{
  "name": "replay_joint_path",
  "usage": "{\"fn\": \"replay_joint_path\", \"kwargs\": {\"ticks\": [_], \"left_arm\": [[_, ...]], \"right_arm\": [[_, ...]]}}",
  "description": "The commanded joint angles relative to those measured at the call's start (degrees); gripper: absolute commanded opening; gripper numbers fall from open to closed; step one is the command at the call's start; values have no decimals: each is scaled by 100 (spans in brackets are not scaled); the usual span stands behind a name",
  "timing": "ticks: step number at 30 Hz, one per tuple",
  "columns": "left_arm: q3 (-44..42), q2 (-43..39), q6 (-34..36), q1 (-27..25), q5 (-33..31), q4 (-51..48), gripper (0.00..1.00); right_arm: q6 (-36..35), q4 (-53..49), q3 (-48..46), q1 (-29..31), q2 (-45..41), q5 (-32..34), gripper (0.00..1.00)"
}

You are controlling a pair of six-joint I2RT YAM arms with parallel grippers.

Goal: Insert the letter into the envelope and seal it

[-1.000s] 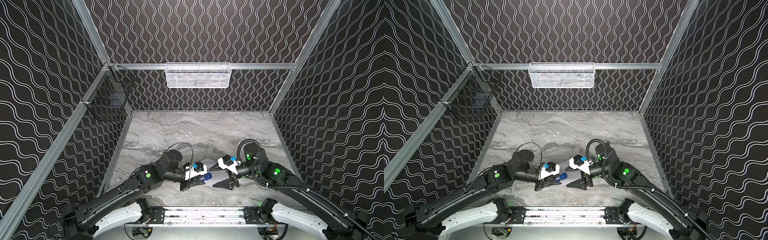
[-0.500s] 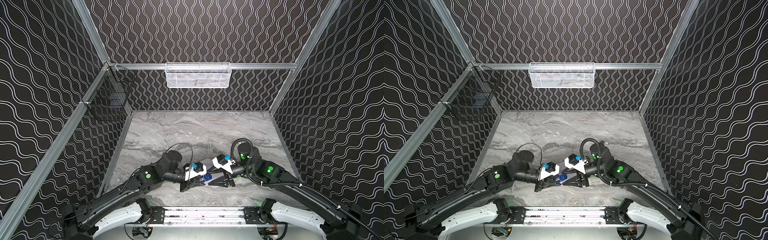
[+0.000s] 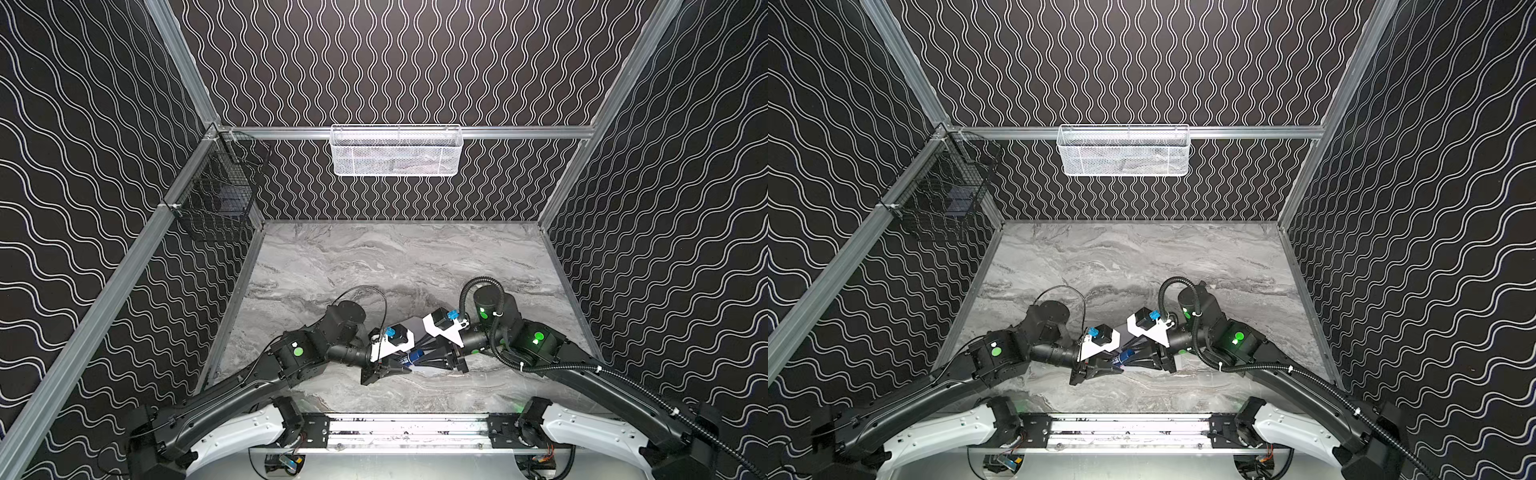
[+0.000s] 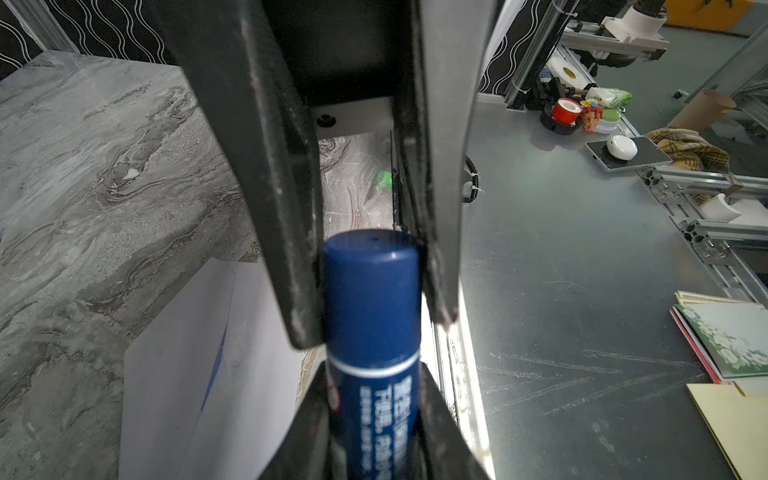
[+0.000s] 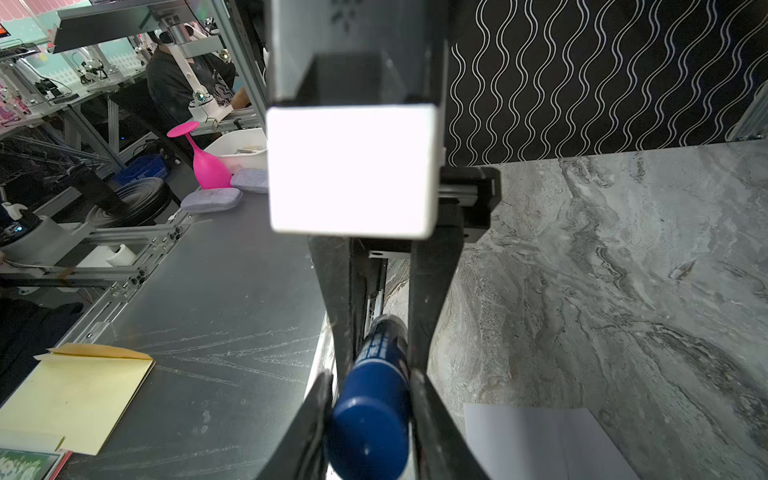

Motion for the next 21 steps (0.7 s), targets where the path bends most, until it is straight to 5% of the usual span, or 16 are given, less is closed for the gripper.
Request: {"fn": "replay_joint_path", "kwargs": {"ticks": [1, 7, 14, 21], "left_arm": [[24, -4, -4, 3, -21, 244, 0], [43, -12, 5, 3, -78, 187, 0], [10, -45, -47, 3, -79, 187, 0], [-17, -55, -78, 3, -97, 186, 0]], "right_arm": [[-54, -72, 95, 27, 46, -106, 29], [-92, -298, 188, 36, 73, -14, 29], [27, -230, 145, 44, 70, 30, 47], [113, -175, 140, 44, 50, 22, 33]]}}
